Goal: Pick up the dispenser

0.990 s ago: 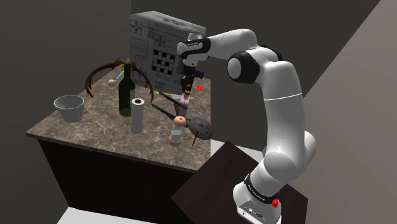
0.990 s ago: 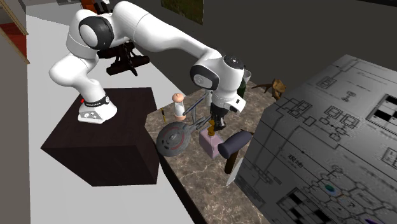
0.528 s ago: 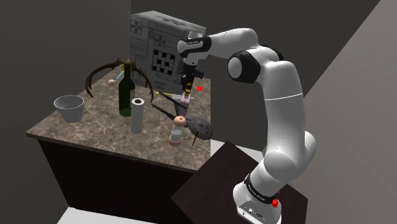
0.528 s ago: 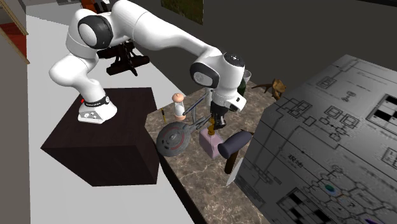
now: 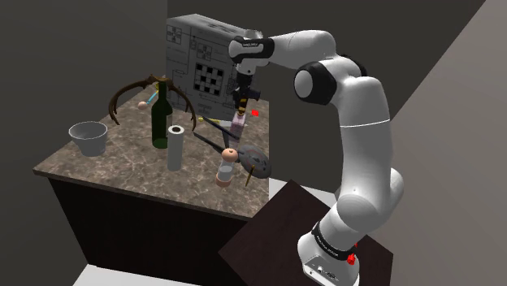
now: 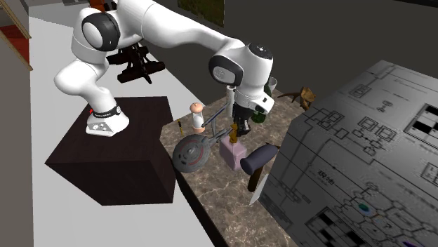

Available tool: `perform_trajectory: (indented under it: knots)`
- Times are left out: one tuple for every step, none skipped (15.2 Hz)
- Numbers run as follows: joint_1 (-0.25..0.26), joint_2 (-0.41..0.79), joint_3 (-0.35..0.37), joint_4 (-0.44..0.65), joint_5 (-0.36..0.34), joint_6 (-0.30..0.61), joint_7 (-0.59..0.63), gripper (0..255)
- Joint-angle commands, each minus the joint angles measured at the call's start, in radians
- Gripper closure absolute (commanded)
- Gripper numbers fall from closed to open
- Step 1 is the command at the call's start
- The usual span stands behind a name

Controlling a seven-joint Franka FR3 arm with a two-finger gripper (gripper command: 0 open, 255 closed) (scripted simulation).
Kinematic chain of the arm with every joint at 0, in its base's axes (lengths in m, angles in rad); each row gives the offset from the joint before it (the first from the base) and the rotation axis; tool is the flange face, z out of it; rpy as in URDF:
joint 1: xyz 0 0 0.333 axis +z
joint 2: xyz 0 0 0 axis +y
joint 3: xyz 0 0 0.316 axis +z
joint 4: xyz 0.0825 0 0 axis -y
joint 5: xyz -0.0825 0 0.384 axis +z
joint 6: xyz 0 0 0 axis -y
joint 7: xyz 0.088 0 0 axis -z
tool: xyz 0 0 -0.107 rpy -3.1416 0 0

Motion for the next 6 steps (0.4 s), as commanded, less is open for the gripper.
perform_trajectory:
  knots:
    - [-0.002,-0.004,-0.001,0.024,-0.002,-0.027,0.002,255]
    - [-0.002,-0.006,-0.001,0.033,-0.002,-0.039,0.003,255]
    - [-0.003,-0.009,-0.002,0.043,-0.003,-0.051,0.003,255]
    - [-0.004,-0.011,-0.002,0.053,-0.004,-0.063,0.004,255]
    - [-0.004,-0.011,-0.002,0.054,-0.004,-0.065,0.004,255]
    - [-0.004,-0.011,-0.002,0.054,-0.004,-0.065,0.004,255]
